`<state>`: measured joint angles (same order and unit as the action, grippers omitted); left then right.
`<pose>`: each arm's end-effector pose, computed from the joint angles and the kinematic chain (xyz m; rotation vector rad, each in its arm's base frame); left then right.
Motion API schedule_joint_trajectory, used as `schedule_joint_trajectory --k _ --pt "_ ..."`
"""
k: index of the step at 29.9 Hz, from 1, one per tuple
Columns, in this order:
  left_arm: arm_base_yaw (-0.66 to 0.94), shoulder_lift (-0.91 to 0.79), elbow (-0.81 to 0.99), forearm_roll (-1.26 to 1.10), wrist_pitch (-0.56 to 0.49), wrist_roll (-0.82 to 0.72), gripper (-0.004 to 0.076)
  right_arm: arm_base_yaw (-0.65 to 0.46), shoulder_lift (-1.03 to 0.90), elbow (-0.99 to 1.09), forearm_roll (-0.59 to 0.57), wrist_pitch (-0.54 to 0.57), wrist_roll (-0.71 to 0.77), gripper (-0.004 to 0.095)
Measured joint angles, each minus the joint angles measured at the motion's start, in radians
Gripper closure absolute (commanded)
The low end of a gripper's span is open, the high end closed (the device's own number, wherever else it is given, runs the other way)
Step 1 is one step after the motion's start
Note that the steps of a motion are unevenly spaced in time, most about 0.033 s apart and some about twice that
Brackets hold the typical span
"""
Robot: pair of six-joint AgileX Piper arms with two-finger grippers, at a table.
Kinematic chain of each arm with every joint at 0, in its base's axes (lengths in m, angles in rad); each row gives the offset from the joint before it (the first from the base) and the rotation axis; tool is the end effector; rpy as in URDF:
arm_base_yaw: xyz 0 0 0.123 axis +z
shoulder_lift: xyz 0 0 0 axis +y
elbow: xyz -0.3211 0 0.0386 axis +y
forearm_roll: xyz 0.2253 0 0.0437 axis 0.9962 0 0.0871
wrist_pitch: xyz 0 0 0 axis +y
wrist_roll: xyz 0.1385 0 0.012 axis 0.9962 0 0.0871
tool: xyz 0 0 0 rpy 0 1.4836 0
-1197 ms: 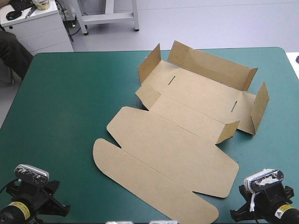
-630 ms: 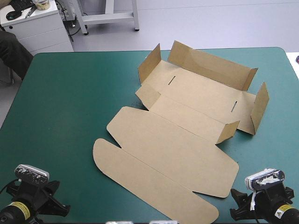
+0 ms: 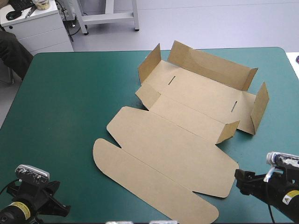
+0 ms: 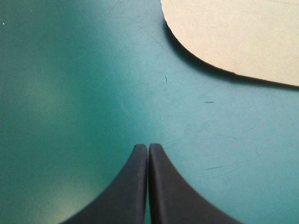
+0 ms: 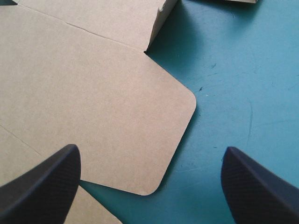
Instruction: Fold the box
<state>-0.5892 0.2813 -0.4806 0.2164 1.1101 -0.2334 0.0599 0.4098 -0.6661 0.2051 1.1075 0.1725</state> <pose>0.0215 0.0178 0.2374 0.4428 2.3268 -0.1189 0.0256 0.0269 0.2919 0.1474 2.3361 0.3755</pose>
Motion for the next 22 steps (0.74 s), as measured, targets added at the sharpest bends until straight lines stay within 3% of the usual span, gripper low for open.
schedule_joint_trajectory --k 4,15,22 --pt "0.000 0.000 0.002 0.000 0.000 0.000 0.0734 0.000 0.114 -0.044 -0.001 -0.026 0.023 0.0148" --pt "0.000 0.000 0.002 0.000 0.000 0.000 0.0734 0.000 0.509 -0.074 0.000 -0.365 0.182 0.0148" --pt "0.000 0.000 0.002 0.000 0.000 0.000 0.0734 0.000 0.768 -0.144 0.000 -0.456 0.191 0.0153"
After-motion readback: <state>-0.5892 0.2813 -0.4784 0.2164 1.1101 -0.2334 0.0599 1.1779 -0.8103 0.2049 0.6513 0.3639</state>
